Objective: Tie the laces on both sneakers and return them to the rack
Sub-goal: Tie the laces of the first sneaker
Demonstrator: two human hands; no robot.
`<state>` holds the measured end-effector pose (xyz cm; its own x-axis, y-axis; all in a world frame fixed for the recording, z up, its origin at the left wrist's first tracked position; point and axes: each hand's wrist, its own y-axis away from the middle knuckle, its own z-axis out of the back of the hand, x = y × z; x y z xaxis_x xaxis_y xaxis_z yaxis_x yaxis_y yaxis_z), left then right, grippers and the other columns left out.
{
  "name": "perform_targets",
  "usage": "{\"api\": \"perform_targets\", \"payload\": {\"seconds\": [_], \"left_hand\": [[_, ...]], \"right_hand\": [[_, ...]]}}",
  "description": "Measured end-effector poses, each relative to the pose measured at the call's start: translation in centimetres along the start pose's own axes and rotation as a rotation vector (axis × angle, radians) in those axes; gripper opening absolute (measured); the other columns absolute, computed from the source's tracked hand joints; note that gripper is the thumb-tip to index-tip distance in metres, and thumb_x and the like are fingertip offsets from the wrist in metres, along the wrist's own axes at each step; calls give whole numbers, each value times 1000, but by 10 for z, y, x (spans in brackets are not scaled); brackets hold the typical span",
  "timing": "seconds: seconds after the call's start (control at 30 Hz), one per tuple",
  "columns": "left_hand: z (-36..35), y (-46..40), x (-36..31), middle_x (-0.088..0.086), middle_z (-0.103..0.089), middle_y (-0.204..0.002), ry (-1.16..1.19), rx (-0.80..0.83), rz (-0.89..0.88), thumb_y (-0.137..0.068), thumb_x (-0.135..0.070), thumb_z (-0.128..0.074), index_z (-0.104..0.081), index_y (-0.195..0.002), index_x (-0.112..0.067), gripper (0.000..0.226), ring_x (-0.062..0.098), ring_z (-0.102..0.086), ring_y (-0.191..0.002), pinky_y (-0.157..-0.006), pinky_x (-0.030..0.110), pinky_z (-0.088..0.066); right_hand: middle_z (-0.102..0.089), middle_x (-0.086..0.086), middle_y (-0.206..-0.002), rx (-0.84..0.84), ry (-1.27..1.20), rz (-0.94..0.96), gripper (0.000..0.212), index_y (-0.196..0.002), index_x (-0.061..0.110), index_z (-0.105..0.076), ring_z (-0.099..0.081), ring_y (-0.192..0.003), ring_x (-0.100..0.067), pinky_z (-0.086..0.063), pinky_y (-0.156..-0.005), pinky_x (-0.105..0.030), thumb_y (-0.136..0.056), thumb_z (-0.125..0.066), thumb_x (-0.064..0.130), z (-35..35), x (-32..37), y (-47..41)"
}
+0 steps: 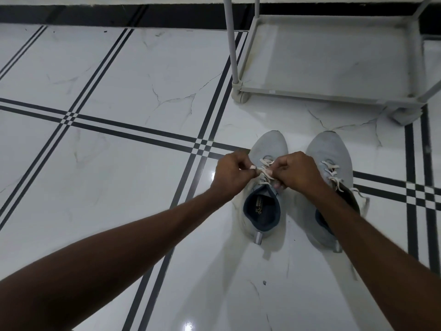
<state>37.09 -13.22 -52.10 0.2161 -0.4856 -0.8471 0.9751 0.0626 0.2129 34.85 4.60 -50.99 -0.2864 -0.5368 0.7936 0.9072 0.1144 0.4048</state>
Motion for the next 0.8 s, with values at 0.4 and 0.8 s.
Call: {"api": "perform_targets", "payload": {"seconds": [0.4, 0.8], "left_hand": [[35, 18, 25, 0, -70, -83, -785, 226, -599, -90, -10, -62, -74, -98, -19, 16, 22, -66, -75, -61, 32, -52], [46, 19, 28, 4, -69, -85, -1099, 366, -484, -92, -6, -44, -62, -95, -17, 21, 26, -61, -67, -61, 36, -51]], "right_hand": [[-57, -13, -74, -53, 811, 448, 15, -72, 6, -63, -59, -72, -35, -31, -58, -31, -86, -62, 12, 13, -33, -3], [-71, -9, -85, 55, 1111, 444, 9, -86, 19, -62, -65, -82, -31, -30, -61, -31, -82, -55, 15, 19, -47, 5]]}}
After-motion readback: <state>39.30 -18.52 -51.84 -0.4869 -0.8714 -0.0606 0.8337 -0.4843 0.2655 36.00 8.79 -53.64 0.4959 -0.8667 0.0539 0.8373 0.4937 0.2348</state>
